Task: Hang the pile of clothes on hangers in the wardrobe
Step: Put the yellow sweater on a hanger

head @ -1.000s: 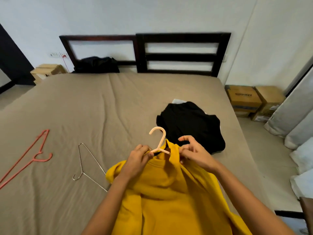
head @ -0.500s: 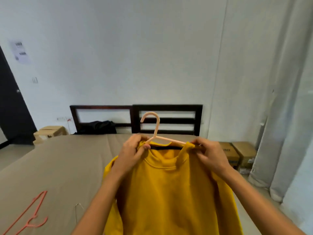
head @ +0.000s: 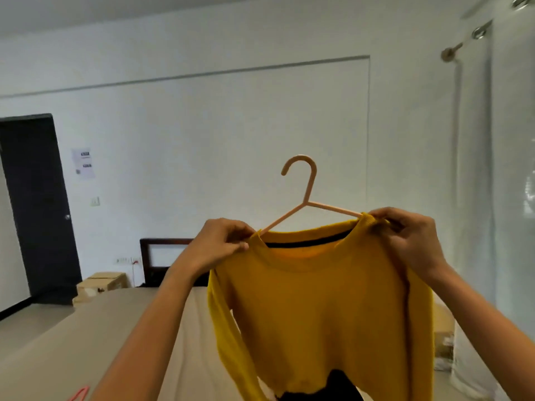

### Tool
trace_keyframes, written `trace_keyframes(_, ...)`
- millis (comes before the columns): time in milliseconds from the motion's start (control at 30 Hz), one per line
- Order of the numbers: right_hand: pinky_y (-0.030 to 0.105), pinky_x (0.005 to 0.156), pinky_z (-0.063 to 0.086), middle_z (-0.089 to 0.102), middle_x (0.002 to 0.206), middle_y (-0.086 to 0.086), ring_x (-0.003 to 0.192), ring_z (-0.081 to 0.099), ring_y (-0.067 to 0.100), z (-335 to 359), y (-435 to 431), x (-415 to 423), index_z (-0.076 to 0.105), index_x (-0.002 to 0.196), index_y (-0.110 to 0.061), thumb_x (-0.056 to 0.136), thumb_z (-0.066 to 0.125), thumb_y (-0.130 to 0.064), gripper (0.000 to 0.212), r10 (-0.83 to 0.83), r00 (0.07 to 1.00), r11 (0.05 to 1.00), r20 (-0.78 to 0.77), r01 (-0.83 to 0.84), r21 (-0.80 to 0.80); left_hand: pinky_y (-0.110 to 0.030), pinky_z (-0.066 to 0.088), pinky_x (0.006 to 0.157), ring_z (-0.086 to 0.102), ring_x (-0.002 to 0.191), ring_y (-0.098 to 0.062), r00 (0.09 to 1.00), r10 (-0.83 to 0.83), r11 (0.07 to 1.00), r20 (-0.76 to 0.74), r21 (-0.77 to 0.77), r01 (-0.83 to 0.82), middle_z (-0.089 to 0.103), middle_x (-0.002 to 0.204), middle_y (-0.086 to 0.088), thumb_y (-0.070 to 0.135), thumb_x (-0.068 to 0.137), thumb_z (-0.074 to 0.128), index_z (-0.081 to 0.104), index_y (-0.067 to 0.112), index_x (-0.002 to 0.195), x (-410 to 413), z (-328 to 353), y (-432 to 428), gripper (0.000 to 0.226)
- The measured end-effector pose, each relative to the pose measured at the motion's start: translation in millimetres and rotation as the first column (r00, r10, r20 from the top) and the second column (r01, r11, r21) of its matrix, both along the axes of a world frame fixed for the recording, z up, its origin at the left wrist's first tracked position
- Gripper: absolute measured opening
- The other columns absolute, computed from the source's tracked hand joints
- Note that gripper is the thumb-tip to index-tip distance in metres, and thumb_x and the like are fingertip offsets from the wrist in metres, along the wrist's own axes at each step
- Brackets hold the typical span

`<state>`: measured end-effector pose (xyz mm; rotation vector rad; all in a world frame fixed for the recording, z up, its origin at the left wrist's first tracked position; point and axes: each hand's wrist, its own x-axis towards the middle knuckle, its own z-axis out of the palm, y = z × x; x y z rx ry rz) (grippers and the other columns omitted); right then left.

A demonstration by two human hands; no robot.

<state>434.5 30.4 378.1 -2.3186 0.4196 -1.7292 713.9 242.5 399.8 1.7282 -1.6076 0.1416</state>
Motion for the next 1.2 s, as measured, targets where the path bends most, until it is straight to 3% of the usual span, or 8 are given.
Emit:
trace_keyframes(200,0.013,0.079,0.049,0.071,0.093,0.000,0.087,0.064,0.007,44.9,-9.4,-17.8,0.070,0.098,-0.021,0.079,0.067,0.005,0.032,0.062,0.998,0.998,-0.019,-0.062,0.000,-0.012,0.042,0.081,0.058,0.092,-0.008,0.991,0.124,0.971,0.056,-0.213,-0.109,0.068,0.105,-0.001,0.011,0.086,0.066,0.068,0.016,0.107,-34.2,27.2,-22.6,0.022)
trace_keyframes(467,0.025,0.077,0.057,0.072,0.098,0.000,0.091,0.068,0.013,57.5,-16.3,-33.5,0.070,0.104,-0.017,0.091,0.054,0.001,0.027,0.319,0.947,0.919,-0.028,-0.303,0.253,-0.021,0.043,0.081,0.060,0.095,-0.023,0.959,0.269,0.876,0.094,-0.436,-0.203,0.065,0.105,-0.013,0.005,0.088,0.060,0.062,0.005,0.107,-60.4,45.8,-47.3,0.019)
trace_keyframes(567,0.034,0.076,0.058,0.072,0.085,0.001,0.081,0.068,0.017,59.8,-17.7,-34.8,0.071,0.090,-0.018,0.090,0.056,0.001,0.024,0.320,0.932,0.847,0.170,-0.362,0.389,-0.024,0.046,0.080,0.060,0.094,-0.025,0.947,0.299,0.859,0.114,-0.464,-0.215,0.064,0.104,-0.014,0.007,0.089,0.060,0.061,0.004,0.108,-64.3,44.0,-48.9,0.019)
trace_keyframes(633,0.032,0.076,0.053,0.069,0.086,0.004,0.081,0.065,0.017,60.9,-16.6,-27.4,0.070,0.089,-0.016,0.087,0.058,0.003,0.022,0.191,0.949,0.908,0.251,-0.268,0.323,-0.027,0.048,0.079,0.061,0.092,-0.025,0.946,0.295,0.851,0.136,-0.487,-0.196,0.063,0.102,-0.015,0.008,0.089,0.060,0.061,0.003,0.107,-69.5,44.4,-50.9,0.018)
trace_keyframes(733,0.022,0.074,0.048,0.065,0.092,0.001,0.085,0.060,0.016,67.9,-14.3,-20.2,0.064,0.102,-0.015,0.089,0.049,-0.009,0.020,0.044,0.997,0.998,-0.063,-0.041,0.050,-0.028,0.049,0.076,0.059,0.088,-0.025,0.950,0.281,0.831,0.138,-0.529,-0.169,0.062,0.098,-0.016,0.004,0.090,0.057,0.059,0.001,0.103,-72.9,47.7,-52.7,0.013)
trace_keyframes(833,0.029,0.069,0.046,0.064,0.089,0.000,0.081,0.057,0.015,78.8,-10.7,-27.2,0.060,0.101,-0.021,0.084,0.038,-0.027,0.029,0.054,0.946,0.997,-0.318,-0.035,0.067,-0.016,0.044,0.076,0.057,0.087,-0.017,0.965,0.210,0.852,0.156,-0.514,-0.102,0.063,0.100,-0.015,0.000,0.089,0.057,0.059,0.001,0.105,-66.7,49.2,-48.3,0.016)
trace_keyframes(1000,0.022,0.056,0.044,0.062,0.073,0.007,0.066,0.054,0.011,81.3,-15.8,-43.4,0.067,0.078,-0.023,0.080,0.046,-0.035,0.024,0.152,0.943,0.981,-0.297,-0.109,0.158,-0.010,0.045,0.084,0.059,0.097,0.001,0.979,-0.066,0.969,0.195,-0.221,0.109,0.065,0.103,0.010,-0.006,0.090,0.050,0.062,0.024,0.110,-48.0,57.9,-31.8,0.037)
trace_keyframes(1200,0.019,0.057,0.047,0.064,0.070,-0.005,0.062,0.058,0.004,80.4,-17.9,-65.6,0.067,0.086,-0.022,0.083,0.055,-0.041,0.022,0.139,0.956,0.988,-0.258,-0.117,0.099,-0.023,0.048,0.078,0.060,0.092,-0.013,0.978,-0.033,0.956,0.207,-0.280,0.091,0.063,0.109,-0.004,0.034,0.092,0.055,0.058,0.013,0.111,-70.2,44.9,-64.1,0.028)
